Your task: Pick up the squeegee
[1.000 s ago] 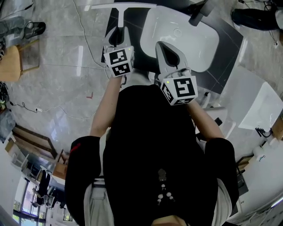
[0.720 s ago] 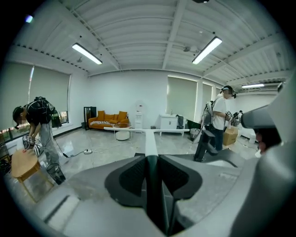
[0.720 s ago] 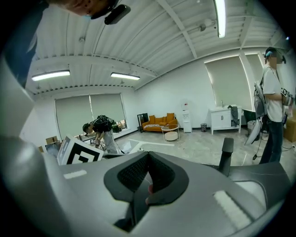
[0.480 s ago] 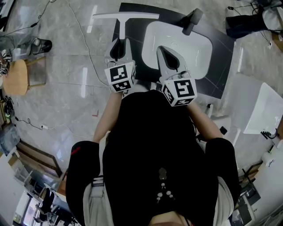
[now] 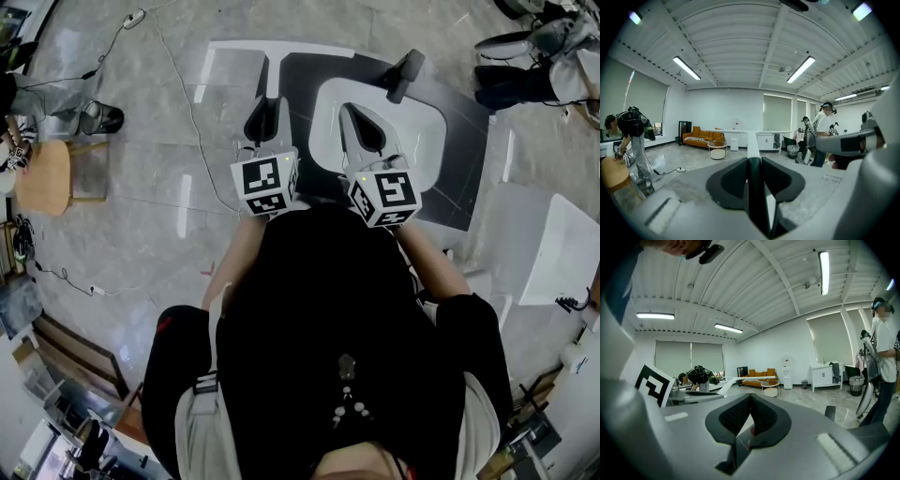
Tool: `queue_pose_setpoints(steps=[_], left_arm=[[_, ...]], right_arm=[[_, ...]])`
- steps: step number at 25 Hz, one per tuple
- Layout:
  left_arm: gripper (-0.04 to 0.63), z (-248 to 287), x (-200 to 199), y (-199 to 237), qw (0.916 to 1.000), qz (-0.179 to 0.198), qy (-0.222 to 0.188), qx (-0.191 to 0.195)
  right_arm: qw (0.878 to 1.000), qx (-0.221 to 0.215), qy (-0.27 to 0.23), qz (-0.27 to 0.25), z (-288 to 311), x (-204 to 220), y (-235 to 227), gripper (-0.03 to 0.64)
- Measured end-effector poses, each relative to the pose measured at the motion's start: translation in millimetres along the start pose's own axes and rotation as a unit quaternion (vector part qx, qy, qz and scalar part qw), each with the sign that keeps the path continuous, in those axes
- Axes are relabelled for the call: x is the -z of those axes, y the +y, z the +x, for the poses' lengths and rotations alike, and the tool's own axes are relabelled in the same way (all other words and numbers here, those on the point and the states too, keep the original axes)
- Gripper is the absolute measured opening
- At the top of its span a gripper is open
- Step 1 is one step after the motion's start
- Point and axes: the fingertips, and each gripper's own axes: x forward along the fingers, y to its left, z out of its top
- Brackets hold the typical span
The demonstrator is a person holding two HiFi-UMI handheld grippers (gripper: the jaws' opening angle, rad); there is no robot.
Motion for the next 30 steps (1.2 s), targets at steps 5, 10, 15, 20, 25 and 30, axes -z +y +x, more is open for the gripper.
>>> queue_pose_setpoints(steps=[5,10,15,20,25,30], left_arm=[[0.106,-8.7,-33.3,13.3,0.9994,0.003,-0.033,-0.003],[0.106,-21.9,-51.8,19.2,0.9984,0.007,-0.054,-0.014],[0.106,-31.9,-76.2,21.1,0.9963,0.018,-0.082,-0.022],[0.106,-41.4,-89.5,14.7,0.9942,0.027,-0.102,-0.023],[0.106,-47.9,-98.5,7.7,0.9934,0.022,-0.111,-0.013],[0.106,-49.9,-100.3,-7.0,0.9931,0.023,-0.115,-0.001]], right_arm=[[1.0,-0.003,-0.02,-0.009,12.4,-23.6,2.9,0.002],[0.999,-0.001,-0.043,-0.019,12.1,-40.3,1.0,0.002],[0.998,-0.007,-0.063,-0.026,9.9,-63.5,4.7,0.002],[0.996,-0.016,-0.079,-0.022,2.1,-76.3,7.6,0.002],[0.996,-0.025,-0.085,-0.018,1.1,-84.5,15.3,0.002],[0.996,-0.029,-0.086,-0.021,-8.2,-83.4,13.4,0.002]])
